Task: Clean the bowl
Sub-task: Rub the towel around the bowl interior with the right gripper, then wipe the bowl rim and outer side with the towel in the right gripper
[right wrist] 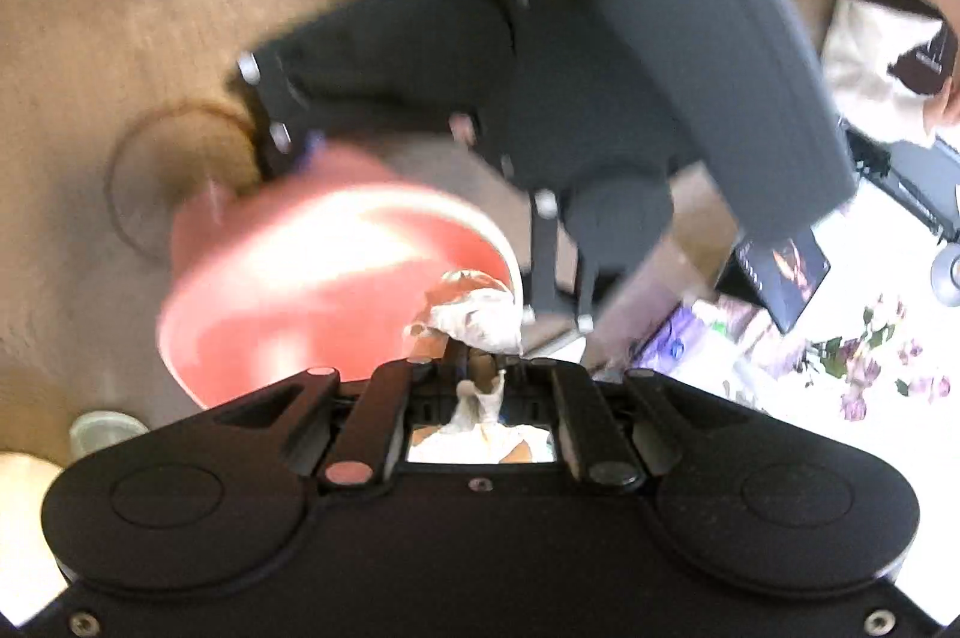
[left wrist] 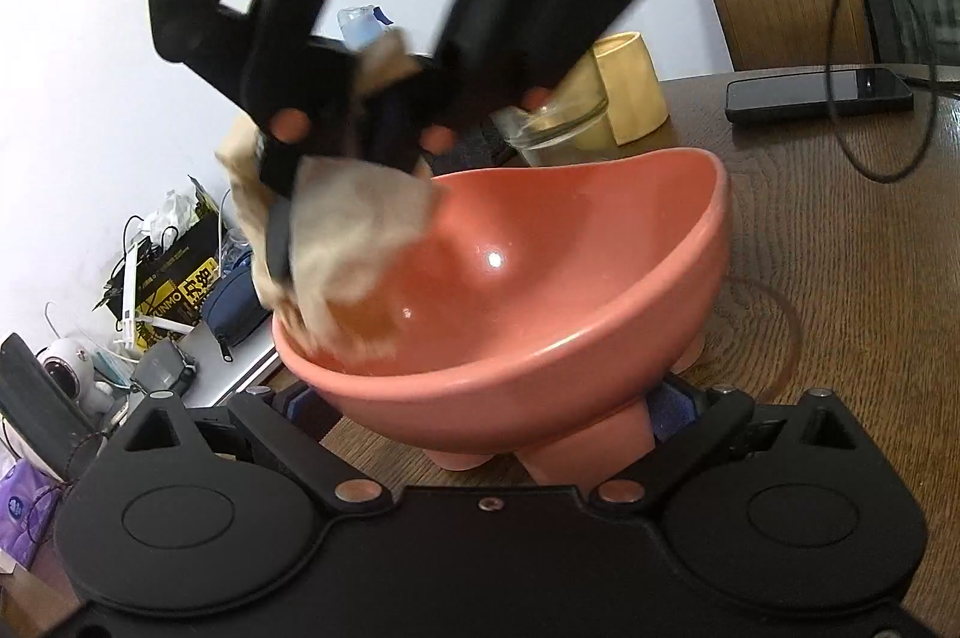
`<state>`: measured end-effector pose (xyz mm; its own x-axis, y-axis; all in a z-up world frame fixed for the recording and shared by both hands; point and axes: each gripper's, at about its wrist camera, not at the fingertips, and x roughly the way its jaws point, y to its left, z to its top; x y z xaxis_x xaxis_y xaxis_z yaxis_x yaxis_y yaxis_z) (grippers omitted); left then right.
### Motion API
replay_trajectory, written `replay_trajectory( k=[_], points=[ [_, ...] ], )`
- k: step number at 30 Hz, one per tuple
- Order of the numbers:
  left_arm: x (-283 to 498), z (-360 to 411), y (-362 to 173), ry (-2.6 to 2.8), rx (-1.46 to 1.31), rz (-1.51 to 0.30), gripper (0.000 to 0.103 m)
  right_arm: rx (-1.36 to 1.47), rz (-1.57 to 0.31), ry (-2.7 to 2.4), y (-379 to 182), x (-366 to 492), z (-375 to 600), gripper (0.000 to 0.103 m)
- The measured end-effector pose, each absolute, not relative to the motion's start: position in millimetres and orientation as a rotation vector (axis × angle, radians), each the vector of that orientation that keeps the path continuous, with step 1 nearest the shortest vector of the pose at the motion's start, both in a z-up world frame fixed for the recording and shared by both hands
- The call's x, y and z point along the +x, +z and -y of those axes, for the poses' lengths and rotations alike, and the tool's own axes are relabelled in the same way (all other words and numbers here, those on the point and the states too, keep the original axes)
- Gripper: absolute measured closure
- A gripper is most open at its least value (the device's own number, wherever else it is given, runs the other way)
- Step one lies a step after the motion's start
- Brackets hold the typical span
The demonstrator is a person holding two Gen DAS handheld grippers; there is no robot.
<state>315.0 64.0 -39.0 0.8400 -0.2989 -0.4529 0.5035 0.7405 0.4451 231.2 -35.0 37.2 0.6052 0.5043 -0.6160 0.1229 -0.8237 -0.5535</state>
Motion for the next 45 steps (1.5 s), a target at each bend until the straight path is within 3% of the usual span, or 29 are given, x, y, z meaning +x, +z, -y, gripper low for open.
replay_trajectory(
  k=[12, 23, 34, 45],
  points=[
    [319, -68, -35, -0.458, 0.572, -0.380, 0.004, -2.393, 0.335, 1.002, 53, 280, 38, 0.094],
    [335, -79, -35, -0.463, 0.572, -0.380, 0.004, -2.432, 0.203, 1.030, 40, 223, 101, 0.094],
    [330, -76, -36, -0.457, 0.612, -0.338, 0.005, -2.322, 0.350, 1.185, 36, 176, 70, 0.094],
    [327, -75, -35, -0.459, 0.627, -0.327, 0.006, -2.336, 0.480, 1.068, 41, 225, 29, 0.094]
  ],
)
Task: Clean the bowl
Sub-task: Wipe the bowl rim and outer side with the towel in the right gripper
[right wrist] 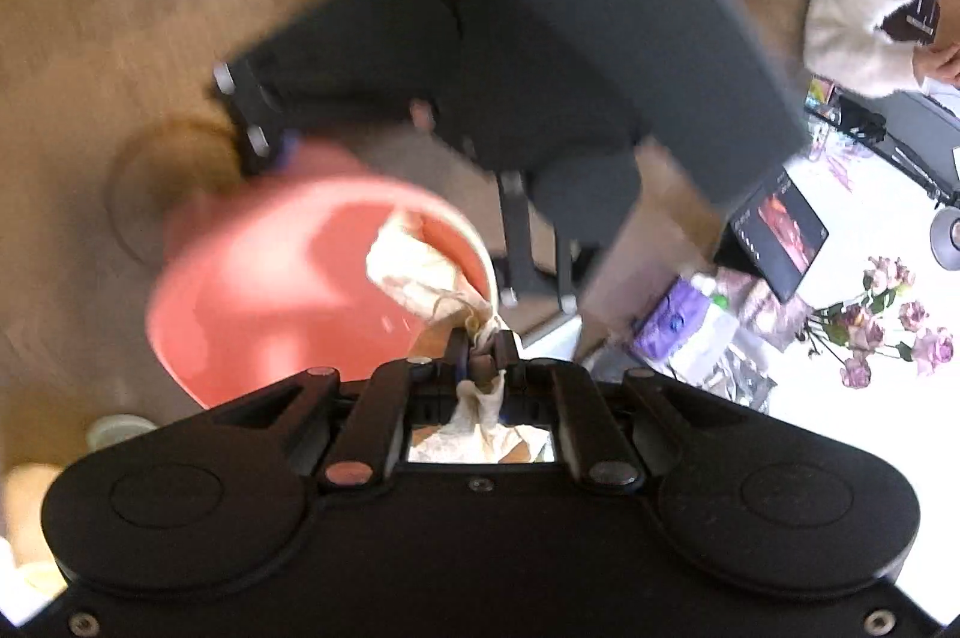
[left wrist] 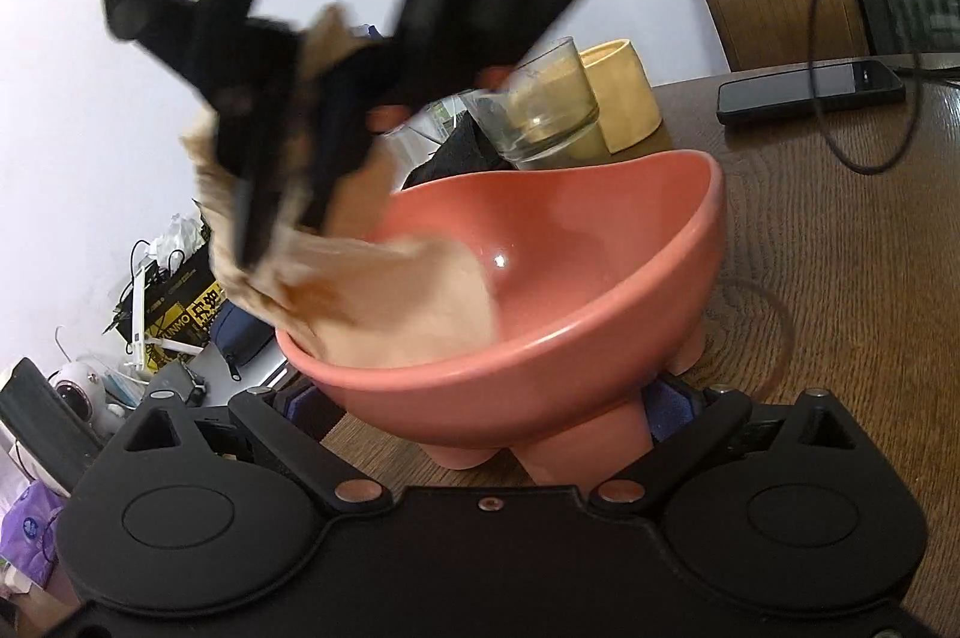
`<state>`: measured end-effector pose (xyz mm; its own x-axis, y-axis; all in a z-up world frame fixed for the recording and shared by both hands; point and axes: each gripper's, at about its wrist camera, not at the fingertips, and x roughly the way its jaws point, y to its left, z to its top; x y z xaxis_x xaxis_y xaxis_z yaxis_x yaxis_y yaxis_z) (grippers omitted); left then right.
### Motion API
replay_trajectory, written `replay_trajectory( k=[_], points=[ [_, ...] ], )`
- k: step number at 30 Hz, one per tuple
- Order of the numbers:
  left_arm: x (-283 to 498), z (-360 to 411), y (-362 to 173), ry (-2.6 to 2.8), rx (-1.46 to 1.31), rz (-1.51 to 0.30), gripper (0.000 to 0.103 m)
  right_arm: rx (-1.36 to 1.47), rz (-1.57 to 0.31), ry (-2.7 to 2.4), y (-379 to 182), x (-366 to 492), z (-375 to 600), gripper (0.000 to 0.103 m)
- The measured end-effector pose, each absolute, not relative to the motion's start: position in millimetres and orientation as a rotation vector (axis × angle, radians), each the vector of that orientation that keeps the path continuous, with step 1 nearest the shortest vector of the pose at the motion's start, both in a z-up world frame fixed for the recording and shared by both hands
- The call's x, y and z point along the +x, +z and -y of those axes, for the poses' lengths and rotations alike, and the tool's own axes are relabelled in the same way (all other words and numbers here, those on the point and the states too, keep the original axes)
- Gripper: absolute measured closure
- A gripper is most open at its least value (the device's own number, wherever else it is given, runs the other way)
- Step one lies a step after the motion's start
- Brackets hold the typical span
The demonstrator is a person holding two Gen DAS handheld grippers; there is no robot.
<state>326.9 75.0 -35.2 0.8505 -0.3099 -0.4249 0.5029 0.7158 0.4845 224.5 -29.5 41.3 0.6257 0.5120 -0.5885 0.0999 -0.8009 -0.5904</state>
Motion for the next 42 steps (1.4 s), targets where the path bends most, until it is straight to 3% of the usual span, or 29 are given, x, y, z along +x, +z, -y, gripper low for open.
replay_trajectory(
  k=[13, 25, 33, 42],
  points=[
    [326, -77, -33, -0.455, 0.640, -0.316, 0.006, -2.403, 0.281, 0.932, 29, 274, 58, 0.094],
    [330, -80, -31, -0.463, 0.629, -0.325, 0.006, -2.434, 0.154, 1.086, 0, 211, 130, 0.094],
    [333, -83, -30, -0.466, 0.615, -0.337, 0.006, -2.341, 0.306, 1.224, 9, 152, 122, 0.094],
    [331, -82, -32, -0.469, 0.619, -0.335, 0.006, -2.271, 0.596, 1.177, 25, 154, 84, 0.094]
  ],
)
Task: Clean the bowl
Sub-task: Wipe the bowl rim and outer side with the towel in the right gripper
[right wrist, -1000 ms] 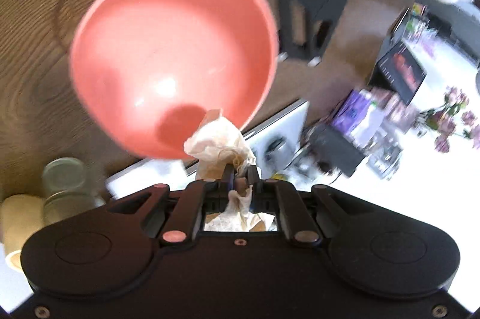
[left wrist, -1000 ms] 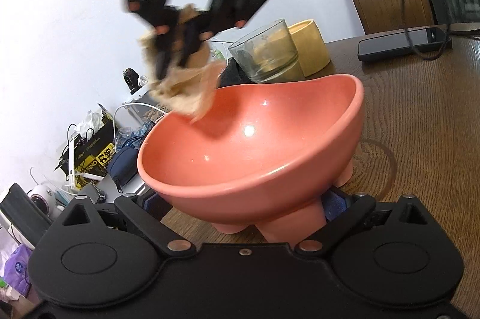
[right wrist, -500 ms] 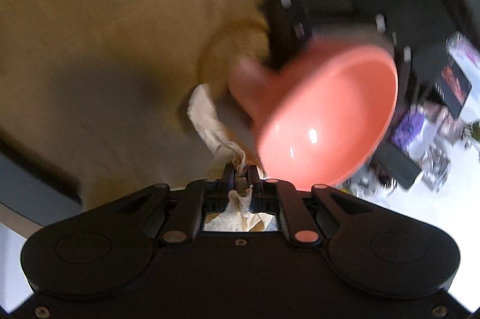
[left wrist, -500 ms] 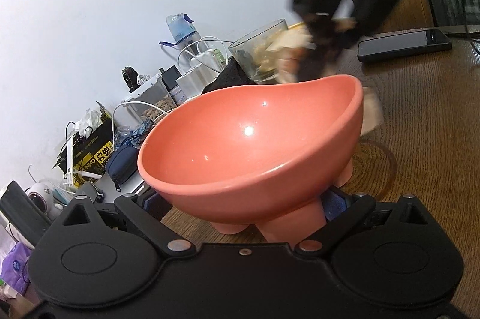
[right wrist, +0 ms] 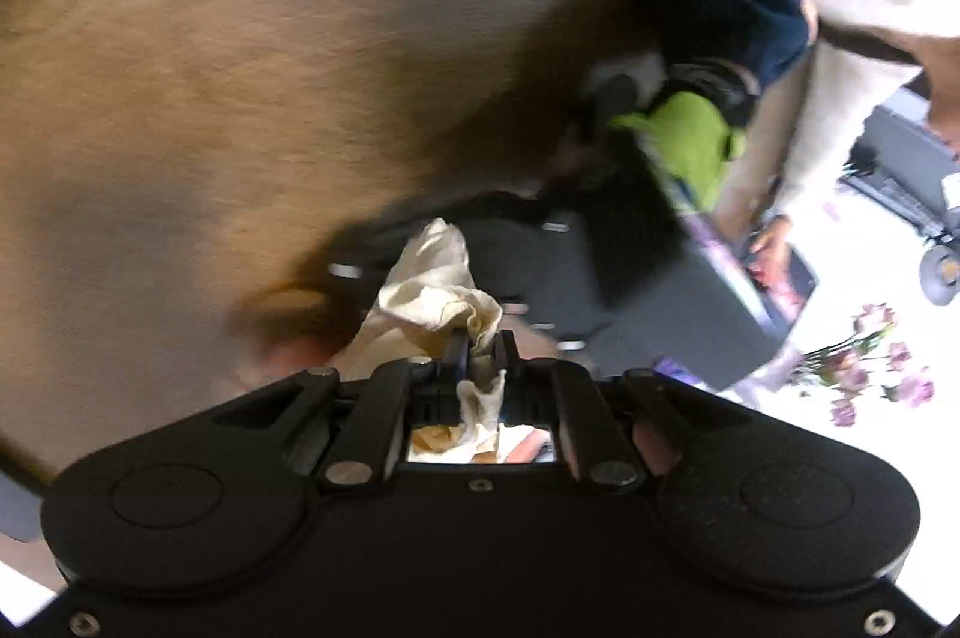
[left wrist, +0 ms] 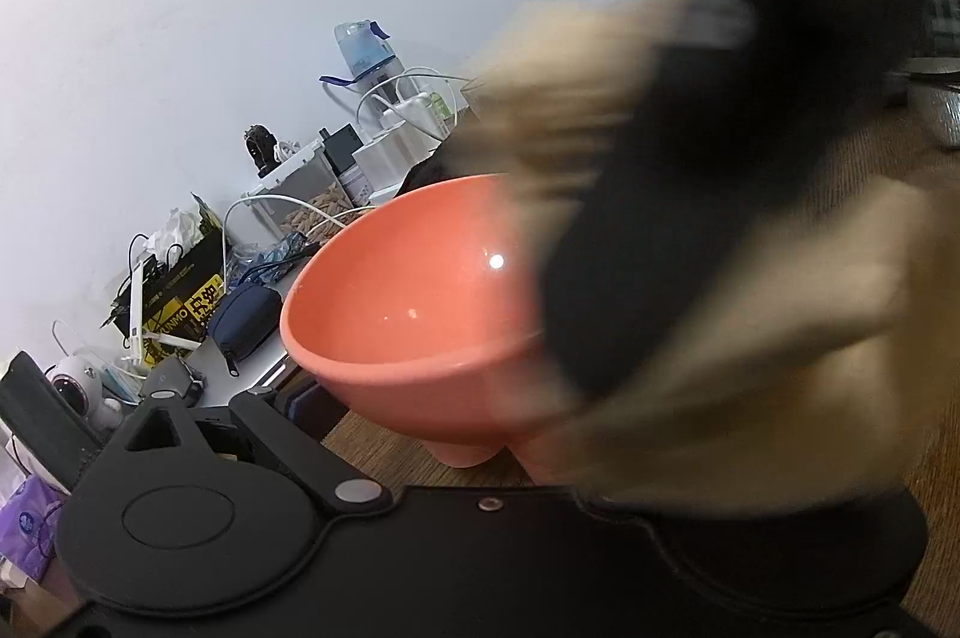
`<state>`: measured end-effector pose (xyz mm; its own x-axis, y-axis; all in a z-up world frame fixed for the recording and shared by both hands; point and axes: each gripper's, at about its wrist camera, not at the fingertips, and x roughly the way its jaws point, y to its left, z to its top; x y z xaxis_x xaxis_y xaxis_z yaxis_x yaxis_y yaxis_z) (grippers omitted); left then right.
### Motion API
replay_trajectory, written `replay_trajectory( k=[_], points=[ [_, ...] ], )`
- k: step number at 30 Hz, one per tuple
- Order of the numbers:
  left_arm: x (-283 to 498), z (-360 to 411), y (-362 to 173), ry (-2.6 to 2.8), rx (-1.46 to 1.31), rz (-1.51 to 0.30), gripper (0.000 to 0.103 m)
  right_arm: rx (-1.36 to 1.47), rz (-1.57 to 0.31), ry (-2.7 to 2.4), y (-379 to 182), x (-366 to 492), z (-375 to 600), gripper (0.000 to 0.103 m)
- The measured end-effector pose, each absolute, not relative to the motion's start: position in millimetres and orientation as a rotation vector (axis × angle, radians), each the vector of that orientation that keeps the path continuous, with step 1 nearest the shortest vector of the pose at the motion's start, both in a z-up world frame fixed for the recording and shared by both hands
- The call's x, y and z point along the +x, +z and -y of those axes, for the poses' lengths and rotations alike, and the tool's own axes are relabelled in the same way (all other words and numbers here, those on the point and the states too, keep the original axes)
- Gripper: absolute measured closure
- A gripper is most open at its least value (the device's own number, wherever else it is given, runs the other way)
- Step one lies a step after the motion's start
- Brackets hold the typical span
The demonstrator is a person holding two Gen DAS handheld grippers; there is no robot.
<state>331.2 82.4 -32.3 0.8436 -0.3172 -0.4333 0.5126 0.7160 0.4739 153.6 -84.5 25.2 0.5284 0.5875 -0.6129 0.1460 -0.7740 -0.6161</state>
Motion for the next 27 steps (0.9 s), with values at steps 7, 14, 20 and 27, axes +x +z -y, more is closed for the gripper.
replay_trajectory(
  k=[7, 14, 20, 27],
  points=[
    [327, -80, -34, -0.467, 0.627, -0.329, 0.006, -2.260, 0.673, 1.085, 25, 214, 46, 0.094],
    [324, -79, -35, -0.469, 0.624, -0.332, 0.006, -2.281, 0.622, 1.005, 16, 270, 31, 0.094],
    [321, -77, -36, -0.472, 0.618, -0.337, 0.006, -2.308, 0.482, 0.935, 13, 301, 49, 0.094],
    [324, -78, -35, -0.471, 0.621, -0.336, 0.006, -2.358, 0.352, 0.908, -1, 289, 83, 0.094]
  ],
)
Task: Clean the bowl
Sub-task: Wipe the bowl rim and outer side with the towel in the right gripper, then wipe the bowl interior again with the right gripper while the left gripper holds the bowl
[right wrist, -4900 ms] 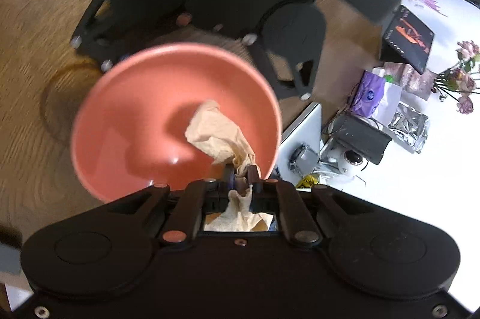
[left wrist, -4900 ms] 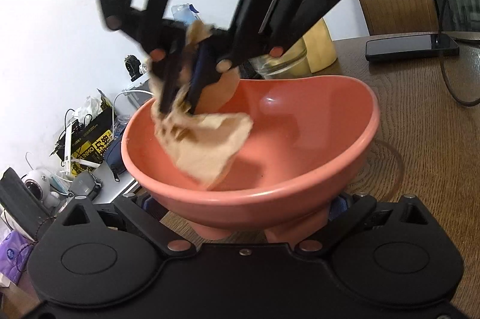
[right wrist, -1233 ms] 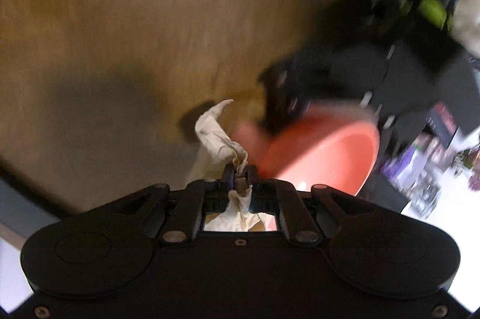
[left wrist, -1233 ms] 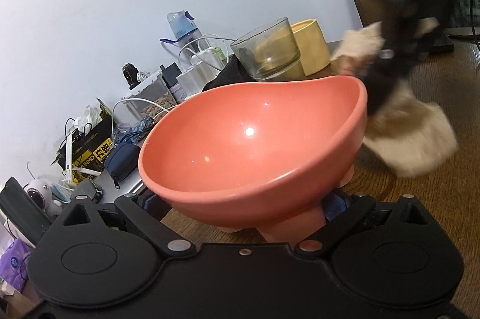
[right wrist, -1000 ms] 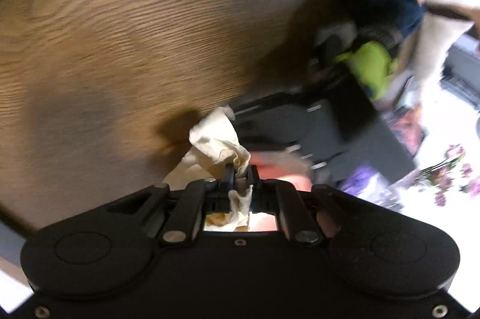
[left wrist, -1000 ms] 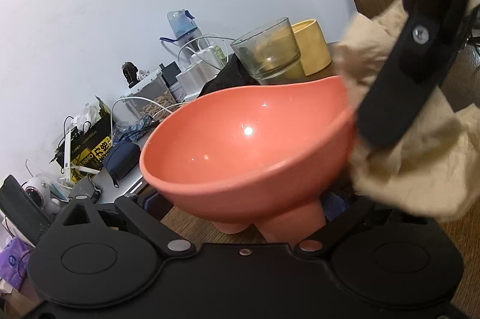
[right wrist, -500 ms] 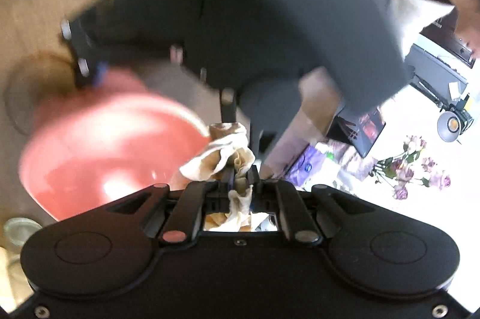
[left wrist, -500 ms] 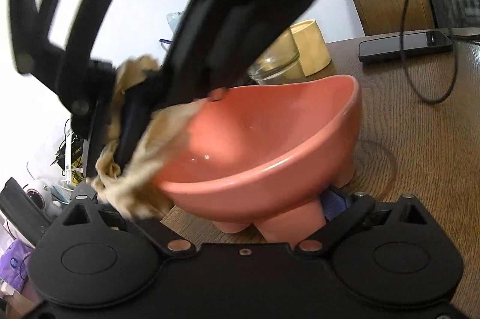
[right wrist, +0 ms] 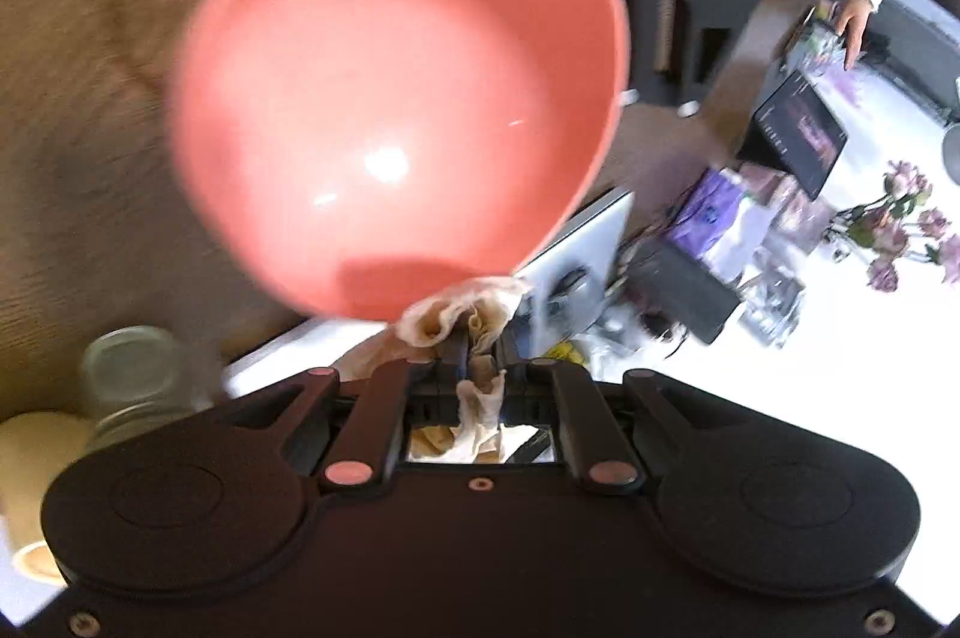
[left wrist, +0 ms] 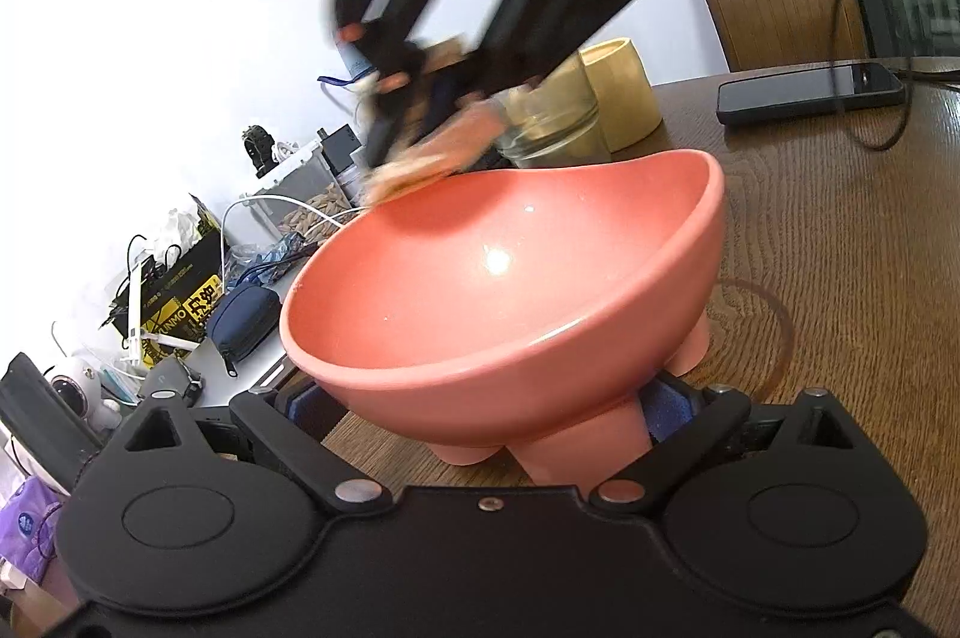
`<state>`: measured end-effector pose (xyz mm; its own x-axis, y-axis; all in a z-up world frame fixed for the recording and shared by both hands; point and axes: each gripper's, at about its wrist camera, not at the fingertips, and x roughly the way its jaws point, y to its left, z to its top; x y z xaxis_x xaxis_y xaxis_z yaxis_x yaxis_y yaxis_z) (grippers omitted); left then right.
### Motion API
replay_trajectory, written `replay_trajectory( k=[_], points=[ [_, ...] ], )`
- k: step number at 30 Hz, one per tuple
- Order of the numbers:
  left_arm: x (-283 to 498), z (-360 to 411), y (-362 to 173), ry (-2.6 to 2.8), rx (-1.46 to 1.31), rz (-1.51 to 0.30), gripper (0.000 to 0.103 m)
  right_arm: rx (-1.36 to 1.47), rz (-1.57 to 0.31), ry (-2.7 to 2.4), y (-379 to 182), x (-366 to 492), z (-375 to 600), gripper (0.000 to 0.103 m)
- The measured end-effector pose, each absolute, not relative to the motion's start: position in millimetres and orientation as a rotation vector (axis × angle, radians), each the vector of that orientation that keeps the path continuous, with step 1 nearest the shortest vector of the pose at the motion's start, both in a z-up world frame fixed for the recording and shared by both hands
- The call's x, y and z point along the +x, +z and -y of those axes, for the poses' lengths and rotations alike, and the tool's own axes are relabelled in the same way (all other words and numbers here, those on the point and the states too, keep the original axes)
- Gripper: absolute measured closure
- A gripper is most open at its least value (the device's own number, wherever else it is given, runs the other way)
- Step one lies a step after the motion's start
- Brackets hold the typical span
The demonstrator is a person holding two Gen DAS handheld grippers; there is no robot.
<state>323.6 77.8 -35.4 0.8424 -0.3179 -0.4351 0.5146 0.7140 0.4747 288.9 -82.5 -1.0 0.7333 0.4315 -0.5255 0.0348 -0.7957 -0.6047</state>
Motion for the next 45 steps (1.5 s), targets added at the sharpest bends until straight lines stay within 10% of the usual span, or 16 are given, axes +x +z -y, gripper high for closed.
replay_trajectory(
  k=[19, 30, 45],
  points=[
    [335, -80, -35, -0.468, 0.626, -0.338, 0.006, -2.354, 0.418, 1.071, 2, 168, 95, 0.094],
    [334, -77, -35, -0.468, 0.621, -0.347, 0.006, -2.321, 0.587, 1.045, -7, 237, 11, 0.094],
    [325, -70, -34, -0.472, 0.615, -0.353, 0.006, -2.348, 0.355, 0.996, -28, 282, 31, 0.093]
  ],
)
